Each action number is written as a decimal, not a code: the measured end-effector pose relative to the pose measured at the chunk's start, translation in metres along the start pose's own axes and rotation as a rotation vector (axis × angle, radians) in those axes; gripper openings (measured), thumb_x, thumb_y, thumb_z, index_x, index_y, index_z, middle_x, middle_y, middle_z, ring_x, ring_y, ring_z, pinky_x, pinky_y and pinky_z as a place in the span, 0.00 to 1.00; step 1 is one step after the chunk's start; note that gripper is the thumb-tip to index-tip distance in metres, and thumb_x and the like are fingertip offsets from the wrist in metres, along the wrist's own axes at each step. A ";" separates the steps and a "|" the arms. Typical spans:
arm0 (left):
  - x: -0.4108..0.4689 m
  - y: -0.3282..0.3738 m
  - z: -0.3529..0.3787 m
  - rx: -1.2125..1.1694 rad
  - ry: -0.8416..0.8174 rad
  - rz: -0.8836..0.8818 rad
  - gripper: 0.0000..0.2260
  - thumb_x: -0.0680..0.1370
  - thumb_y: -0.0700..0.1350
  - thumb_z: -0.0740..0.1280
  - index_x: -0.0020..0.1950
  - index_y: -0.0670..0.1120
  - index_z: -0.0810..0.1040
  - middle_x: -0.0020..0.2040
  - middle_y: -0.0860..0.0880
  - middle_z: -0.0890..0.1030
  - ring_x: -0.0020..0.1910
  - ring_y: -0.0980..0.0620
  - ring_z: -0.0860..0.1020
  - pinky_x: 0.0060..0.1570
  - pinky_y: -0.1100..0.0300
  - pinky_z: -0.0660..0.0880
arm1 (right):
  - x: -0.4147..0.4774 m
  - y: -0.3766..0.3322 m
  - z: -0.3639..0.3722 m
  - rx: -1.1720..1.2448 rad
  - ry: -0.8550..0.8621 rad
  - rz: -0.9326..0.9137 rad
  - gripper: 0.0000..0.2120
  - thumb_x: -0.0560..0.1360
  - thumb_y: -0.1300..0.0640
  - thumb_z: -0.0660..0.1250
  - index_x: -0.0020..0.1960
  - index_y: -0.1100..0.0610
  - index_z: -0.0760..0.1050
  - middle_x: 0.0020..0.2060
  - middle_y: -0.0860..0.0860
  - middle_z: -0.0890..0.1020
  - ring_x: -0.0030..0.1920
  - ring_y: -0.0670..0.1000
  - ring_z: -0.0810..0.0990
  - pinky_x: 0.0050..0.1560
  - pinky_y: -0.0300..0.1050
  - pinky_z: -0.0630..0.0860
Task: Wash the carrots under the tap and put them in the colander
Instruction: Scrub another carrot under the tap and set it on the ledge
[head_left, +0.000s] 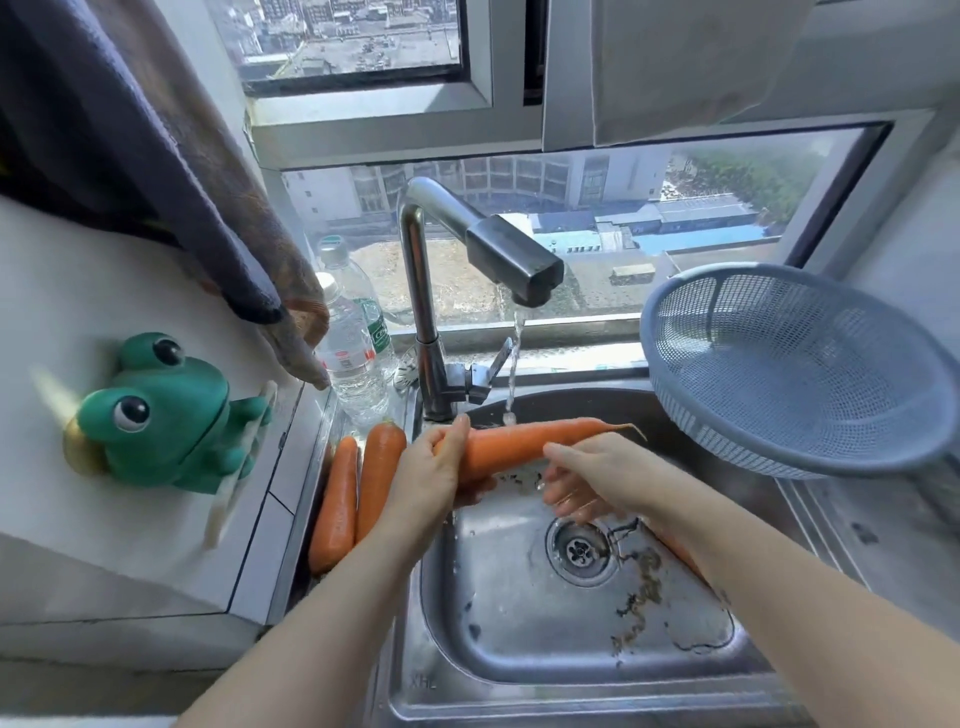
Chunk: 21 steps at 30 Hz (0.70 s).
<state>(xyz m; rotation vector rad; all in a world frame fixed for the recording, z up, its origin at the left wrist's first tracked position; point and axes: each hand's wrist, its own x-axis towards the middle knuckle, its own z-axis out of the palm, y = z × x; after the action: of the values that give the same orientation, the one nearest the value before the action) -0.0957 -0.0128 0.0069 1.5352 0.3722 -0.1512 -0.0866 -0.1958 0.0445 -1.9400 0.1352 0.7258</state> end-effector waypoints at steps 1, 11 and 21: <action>0.003 0.001 -0.003 0.033 -0.003 0.004 0.18 0.80 0.55 0.60 0.55 0.39 0.74 0.39 0.41 0.79 0.28 0.49 0.80 0.31 0.57 0.77 | -0.003 -0.001 -0.003 -0.218 0.098 -0.150 0.14 0.79 0.50 0.63 0.51 0.61 0.79 0.40 0.50 0.83 0.34 0.43 0.78 0.35 0.34 0.77; 0.007 0.015 0.004 -0.012 -0.070 -0.048 0.19 0.80 0.59 0.56 0.49 0.42 0.73 0.37 0.43 0.77 0.24 0.50 0.75 0.23 0.62 0.72 | 0.012 -0.008 -0.002 -1.099 0.326 -0.444 0.16 0.73 0.54 0.66 0.60 0.50 0.70 0.52 0.49 0.77 0.51 0.54 0.78 0.47 0.45 0.69; 0.011 0.009 0.056 -0.486 0.073 -0.076 0.10 0.75 0.41 0.70 0.52 0.49 0.72 0.53 0.43 0.77 0.46 0.48 0.80 0.50 0.49 0.78 | 0.001 0.001 -0.006 -0.153 -0.252 0.143 0.10 0.72 0.56 0.71 0.41 0.57 0.70 0.26 0.49 0.72 0.23 0.46 0.68 0.29 0.39 0.68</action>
<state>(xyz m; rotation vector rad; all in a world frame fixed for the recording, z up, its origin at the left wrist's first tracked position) -0.0750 -0.0659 0.0110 1.0489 0.4863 -0.0574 -0.0839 -0.2008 0.0455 -1.9776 0.0655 1.0966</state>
